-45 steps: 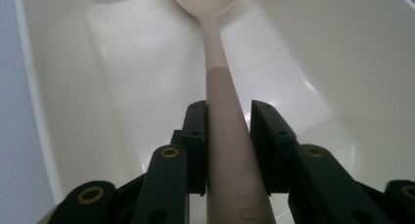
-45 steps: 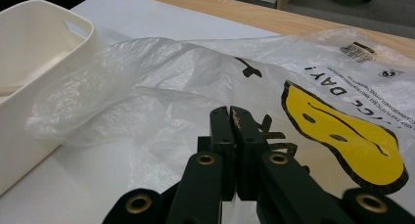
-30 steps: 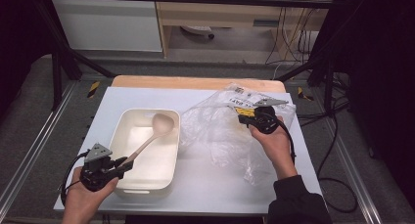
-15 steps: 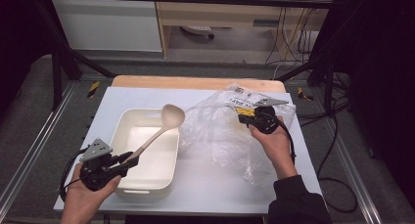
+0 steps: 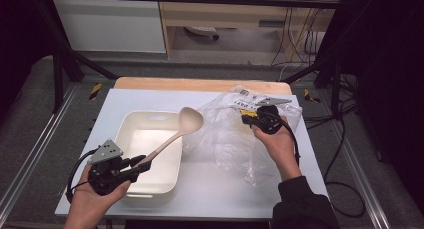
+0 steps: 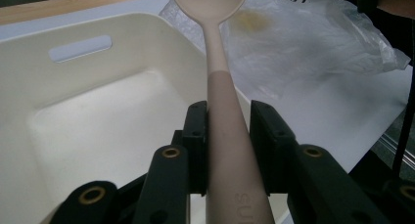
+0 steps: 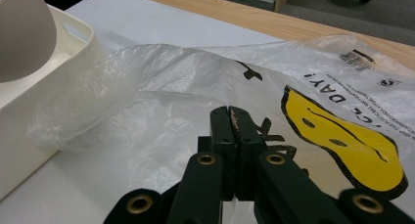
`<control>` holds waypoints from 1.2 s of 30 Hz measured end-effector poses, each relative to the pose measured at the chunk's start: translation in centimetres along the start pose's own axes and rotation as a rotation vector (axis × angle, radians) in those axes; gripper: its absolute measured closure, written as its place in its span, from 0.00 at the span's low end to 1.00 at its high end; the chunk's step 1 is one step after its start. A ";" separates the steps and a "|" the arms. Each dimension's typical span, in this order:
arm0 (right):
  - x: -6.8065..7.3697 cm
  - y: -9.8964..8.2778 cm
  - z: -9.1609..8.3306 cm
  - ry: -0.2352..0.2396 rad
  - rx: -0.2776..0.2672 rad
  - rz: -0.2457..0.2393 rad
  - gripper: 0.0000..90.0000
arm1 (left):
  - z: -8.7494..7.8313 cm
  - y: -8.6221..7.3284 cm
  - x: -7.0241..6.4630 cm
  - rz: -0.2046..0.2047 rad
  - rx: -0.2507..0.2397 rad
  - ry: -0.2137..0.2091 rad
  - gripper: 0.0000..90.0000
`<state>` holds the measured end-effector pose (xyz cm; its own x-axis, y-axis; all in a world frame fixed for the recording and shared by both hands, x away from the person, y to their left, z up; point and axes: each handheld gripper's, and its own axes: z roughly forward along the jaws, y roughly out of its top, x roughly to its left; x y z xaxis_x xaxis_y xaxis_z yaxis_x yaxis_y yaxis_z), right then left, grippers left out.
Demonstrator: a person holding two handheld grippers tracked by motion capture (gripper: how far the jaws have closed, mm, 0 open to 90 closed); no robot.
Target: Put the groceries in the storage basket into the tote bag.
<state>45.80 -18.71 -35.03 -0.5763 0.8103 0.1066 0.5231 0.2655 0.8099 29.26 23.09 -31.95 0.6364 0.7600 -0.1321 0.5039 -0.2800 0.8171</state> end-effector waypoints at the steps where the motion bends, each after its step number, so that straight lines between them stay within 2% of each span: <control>1: 0.0 0.1 0.0 -0.002 0.003 0.000 1.00 | 0.0 0.0 0.1 -0.001 -0.001 0.000 0.77; 5: 0.0 0.3 0.1 -0.003 0.011 -0.002 1.00 | 0.0 0.1 0.4 -0.015 -0.003 -0.002 0.77; 8: -0.1 0.5 0.0 -0.006 0.013 -0.006 1.00 | 0.0 0.4 0.4 -0.010 0.003 0.003 0.77; 12: -0.4 0.8 -0.2 -0.008 0.012 0.001 1.00 | 0.0 0.6 0.2 -0.009 0.011 -0.014 0.77; 27: -1.3 2.0 -0.1 -0.021 0.014 0.020 1.00 | 1.5 1.8 -2.0 0.063 0.108 -0.092 0.77; 36: -1.8 2.3 -0.4 -0.025 0.008 0.026 1.00 | 3.8 2.1 -3.4 0.100 0.184 -0.112 0.77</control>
<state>47.75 -19.79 -33.11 -0.5470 0.8295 0.1129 0.5426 0.2486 0.8023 30.42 17.68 -31.92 0.7445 0.6557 -0.1252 0.5263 -0.4611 0.7145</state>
